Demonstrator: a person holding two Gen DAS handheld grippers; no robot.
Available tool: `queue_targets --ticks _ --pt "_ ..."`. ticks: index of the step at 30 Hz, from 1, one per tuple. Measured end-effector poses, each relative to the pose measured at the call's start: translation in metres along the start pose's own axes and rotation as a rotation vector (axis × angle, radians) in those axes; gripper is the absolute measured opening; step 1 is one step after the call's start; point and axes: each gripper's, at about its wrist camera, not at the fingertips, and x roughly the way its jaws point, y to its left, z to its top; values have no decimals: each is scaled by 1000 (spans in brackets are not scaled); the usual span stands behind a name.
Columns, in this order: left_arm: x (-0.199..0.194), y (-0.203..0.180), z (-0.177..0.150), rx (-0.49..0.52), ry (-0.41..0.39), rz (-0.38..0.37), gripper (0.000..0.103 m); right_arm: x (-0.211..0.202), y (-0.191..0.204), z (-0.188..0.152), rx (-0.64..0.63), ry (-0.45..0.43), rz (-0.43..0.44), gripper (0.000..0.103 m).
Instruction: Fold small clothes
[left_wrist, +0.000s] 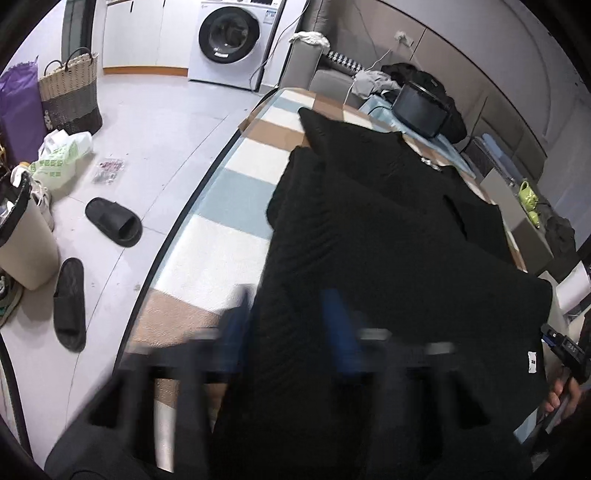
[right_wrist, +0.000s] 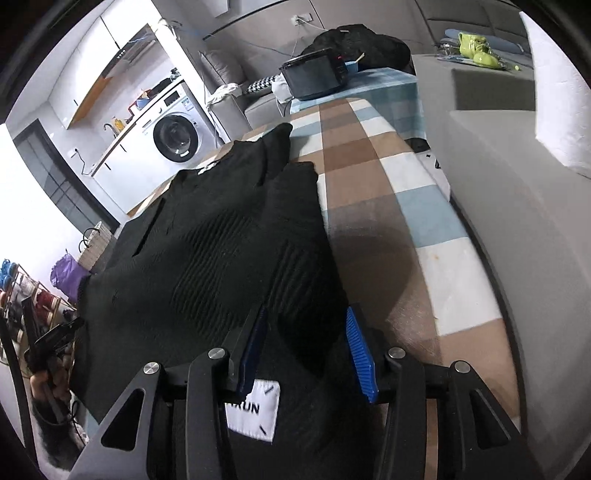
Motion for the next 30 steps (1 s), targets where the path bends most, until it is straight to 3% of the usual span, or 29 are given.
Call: queue_targets --ticks 3,6,12,15,20,25,27,28,30 --pt "-11 -3 0 -5 -55 -18 4 -7 12 1 -49 -31 47 6" --pt "-29 -4 7 -13 -111 -32 3 -31 26 3 -99 -126 81 3" --pt "-50 -12 45 8 -198 -54 3 -64 41 37 -65 -298 73 3" --pt "-39 -13 66 -11 -215 -52 3 -49 35 58 12 -301 8 3" --pt "3 -17 88 -20 -169 -10 3 -4 24 79 145 -241 -108 2" --pt "19 -19 87 -7 -119 17 4 23 10 84 226 -156 -88 6" --pt "19 -15 83 -6 -97 36 14 19 5 77 211 -135 -66 17" --pt "20 -13 80 -10 -89 34 17 17 1 71 203 -120 -41 30" --pt "21 -6 75 -28 -69 23 36 13 -5 61 194 -98 9 44"
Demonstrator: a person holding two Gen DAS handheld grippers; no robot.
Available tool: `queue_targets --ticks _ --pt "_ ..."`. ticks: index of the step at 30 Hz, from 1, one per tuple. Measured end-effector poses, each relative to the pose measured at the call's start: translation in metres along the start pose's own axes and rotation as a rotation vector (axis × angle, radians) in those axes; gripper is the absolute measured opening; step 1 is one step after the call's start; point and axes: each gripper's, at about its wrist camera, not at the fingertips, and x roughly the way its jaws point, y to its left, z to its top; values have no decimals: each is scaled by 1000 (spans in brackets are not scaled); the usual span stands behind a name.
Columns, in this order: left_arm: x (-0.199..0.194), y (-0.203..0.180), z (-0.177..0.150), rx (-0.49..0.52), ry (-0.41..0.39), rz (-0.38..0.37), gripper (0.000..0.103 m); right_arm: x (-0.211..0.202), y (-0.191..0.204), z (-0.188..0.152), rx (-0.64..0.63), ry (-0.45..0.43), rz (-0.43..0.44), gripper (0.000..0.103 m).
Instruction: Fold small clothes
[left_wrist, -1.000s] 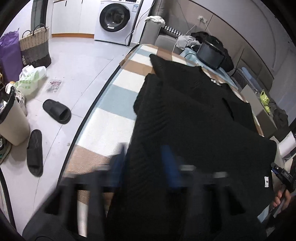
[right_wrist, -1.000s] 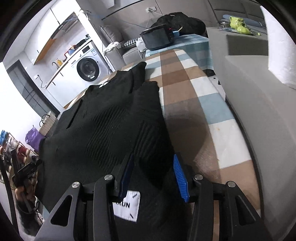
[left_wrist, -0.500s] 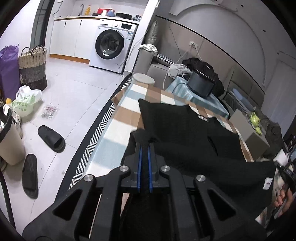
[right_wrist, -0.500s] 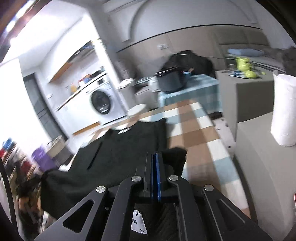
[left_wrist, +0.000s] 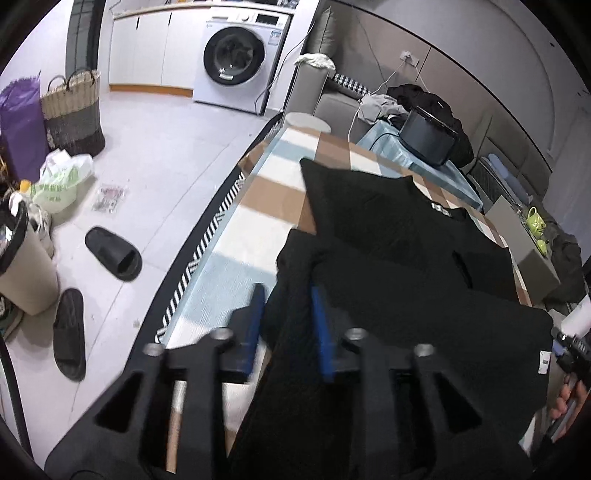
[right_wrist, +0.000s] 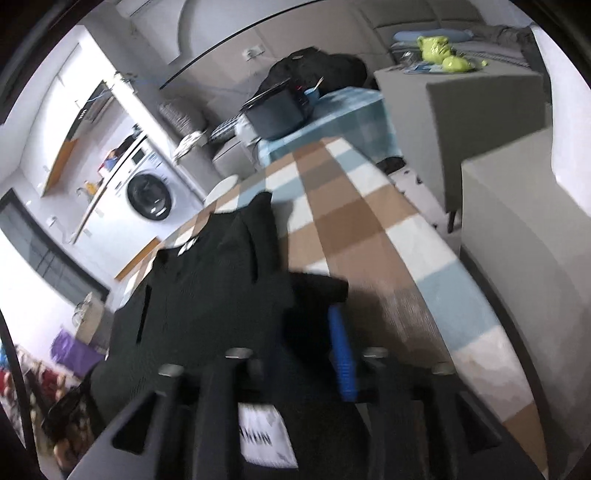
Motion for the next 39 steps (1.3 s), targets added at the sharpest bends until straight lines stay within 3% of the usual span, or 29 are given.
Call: queue_targets --ticks 2,5,7,8,9,10,13,16,19,21,22,23,25,26,27,34,39 --pt "2 6 -5 -23 21 -16 47 -3 -7 -10 -20 34 20 44" --pt "6 9 -10 -45 46 -52 47 -1 -8 -21 -38 71 92 45" --pt "4 7 -11 -38 22 -64 35 3 -3 -24 -61 83 114 38" --pt "1 5 -11 -24 2 -73 11 3 2 -25 -89 78 108 20" --pt "0 3 -10 -11 -3 -73 3 2 8 -25 -119 59 110 14" --pt "-4 1 -9 -10 -22 -72 3 -1 14 -25 -139 36 130 9" --pt "-18 0 -1 -17 -84 -66 3 -16 30 -19 -180 -43 192 7" --pt "-25 -4 10 -17 -126 -63 3 -28 35 -4 -128 -119 229 7" --pt "-15 -5 17 -20 -102 -46 3 -16 34 8 -66 -131 108 7" --pt "-4 -4 17 -30 -54 -40 4 7 32 11 -47 -52 41 9" --pt "0 -4 15 -31 -39 -33 4 13 30 10 -37 -21 26 15" --pt "2 -3 13 -29 -25 -34 7 18 28 9 -30 3 5 17" --pt "7 2 9 -34 8 -47 27 20 25 6 -28 11 7 32" --pt "10 4 7 -39 18 -54 45 21 23 4 -19 20 17 39" --pt "13 5 6 -45 21 -63 56 23 21 3 -14 30 28 47" --pt "44 -15 10 6 76 -100 56 43 31 1 -35 77 52 51" --pt "67 -35 13 65 98 -63 55 54 43 0 -68 71 19 51"
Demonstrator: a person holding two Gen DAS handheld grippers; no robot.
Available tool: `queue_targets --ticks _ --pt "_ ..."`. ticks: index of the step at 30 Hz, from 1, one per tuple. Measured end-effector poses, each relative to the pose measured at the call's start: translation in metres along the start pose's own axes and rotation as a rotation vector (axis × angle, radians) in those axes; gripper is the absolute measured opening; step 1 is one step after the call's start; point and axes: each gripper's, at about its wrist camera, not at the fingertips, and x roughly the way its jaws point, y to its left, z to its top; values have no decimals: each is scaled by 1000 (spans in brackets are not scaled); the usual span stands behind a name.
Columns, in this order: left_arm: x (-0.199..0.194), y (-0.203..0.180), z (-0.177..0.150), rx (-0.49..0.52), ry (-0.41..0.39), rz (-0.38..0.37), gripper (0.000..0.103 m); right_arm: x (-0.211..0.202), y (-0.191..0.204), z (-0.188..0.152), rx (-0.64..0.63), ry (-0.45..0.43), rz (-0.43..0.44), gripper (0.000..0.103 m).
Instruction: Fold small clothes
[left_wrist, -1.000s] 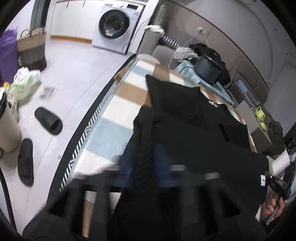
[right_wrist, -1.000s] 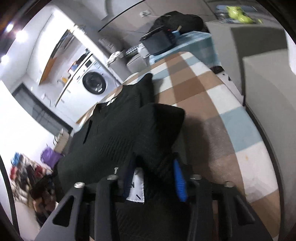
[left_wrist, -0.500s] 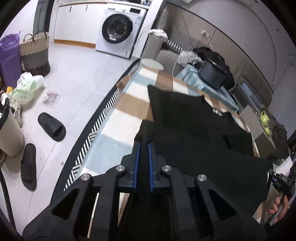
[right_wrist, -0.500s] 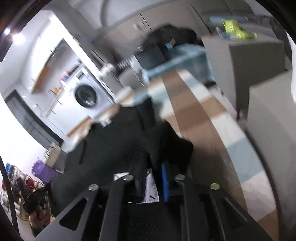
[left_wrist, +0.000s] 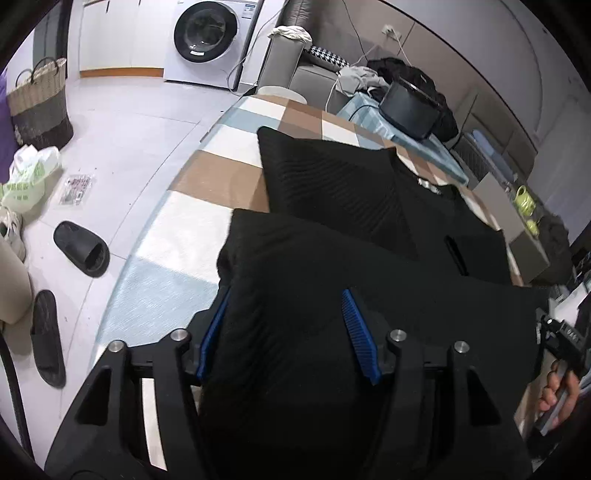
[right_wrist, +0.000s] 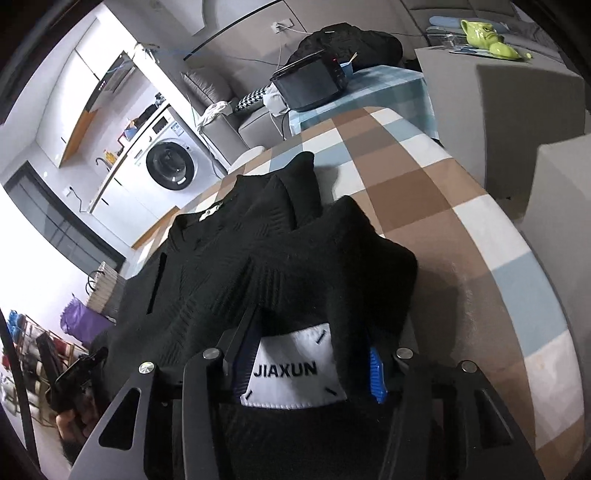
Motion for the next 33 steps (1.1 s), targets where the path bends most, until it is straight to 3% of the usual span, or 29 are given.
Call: queue_targets --ticks 1,2,3,6,21,24,28,33 --pt "2 -4 0 13 -2 11 52 2 1 0 -2 3 -14 47" --pt "4 -6 0 25 -2 15 39 5 2 -1 -5 11 -26 39" --pt "6 -10 0 46 7 22 33 8 3 -2 -12 22 -33 35" --pt "7 -22 -5 105 5 54 27 12 7 -7 -49 40 -61 29" --pt "-29 -18 -52 125 12 33 27 -22 -5 -46 -54 74 -49 28" --pt "-33 -17 -57 130 5 46 33 -29 -8 -51 -72 74 -43 28" --pt "-45 -5 -55 68 9 16 33 -44 -9 -47 -117 47 -74 28" --pt "-62 4 -51 29 -42 1 33 -59 -18 -41 -110 12 -21 29"
